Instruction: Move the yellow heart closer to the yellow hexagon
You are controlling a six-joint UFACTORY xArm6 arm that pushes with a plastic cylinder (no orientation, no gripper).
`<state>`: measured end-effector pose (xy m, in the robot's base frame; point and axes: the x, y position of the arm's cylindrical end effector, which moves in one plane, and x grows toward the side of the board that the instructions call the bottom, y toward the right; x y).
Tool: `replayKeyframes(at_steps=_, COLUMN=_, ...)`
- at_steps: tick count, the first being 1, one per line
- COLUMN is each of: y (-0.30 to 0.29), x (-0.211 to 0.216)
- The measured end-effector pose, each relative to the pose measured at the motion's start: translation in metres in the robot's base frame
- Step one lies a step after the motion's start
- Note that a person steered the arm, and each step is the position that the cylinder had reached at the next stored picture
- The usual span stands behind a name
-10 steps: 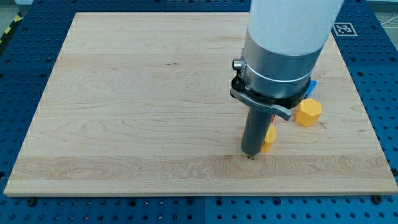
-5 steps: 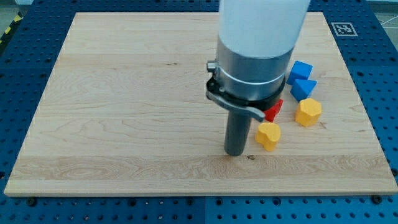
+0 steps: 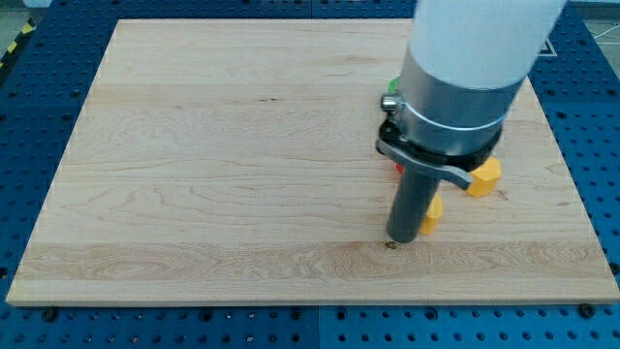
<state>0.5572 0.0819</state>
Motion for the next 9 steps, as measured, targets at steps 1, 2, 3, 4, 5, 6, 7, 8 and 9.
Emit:
replayKeyframes(at_steps=1, y=-0.006, x=-0.005)
replayKeyframes(at_steps=2, y=-0.005, x=-0.013)
replayKeyframes(at_steps=3, y=-0.003, x=-0.023)
replayKeyframes(at_steps=4, y=0.005, x=-0.023)
replayKeyframes(at_steps=5, y=0.029, x=-0.023)
replayKeyframes(at_steps=6, y=0.044, x=-0.023)
replayKeyframes(at_steps=7, y=0.059, x=-0.023)
replayKeyframes(at_steps=8, y=0.064, x=-0.023)
replayKeyframes(at_steps=9, y=0.068, x=-0.023)
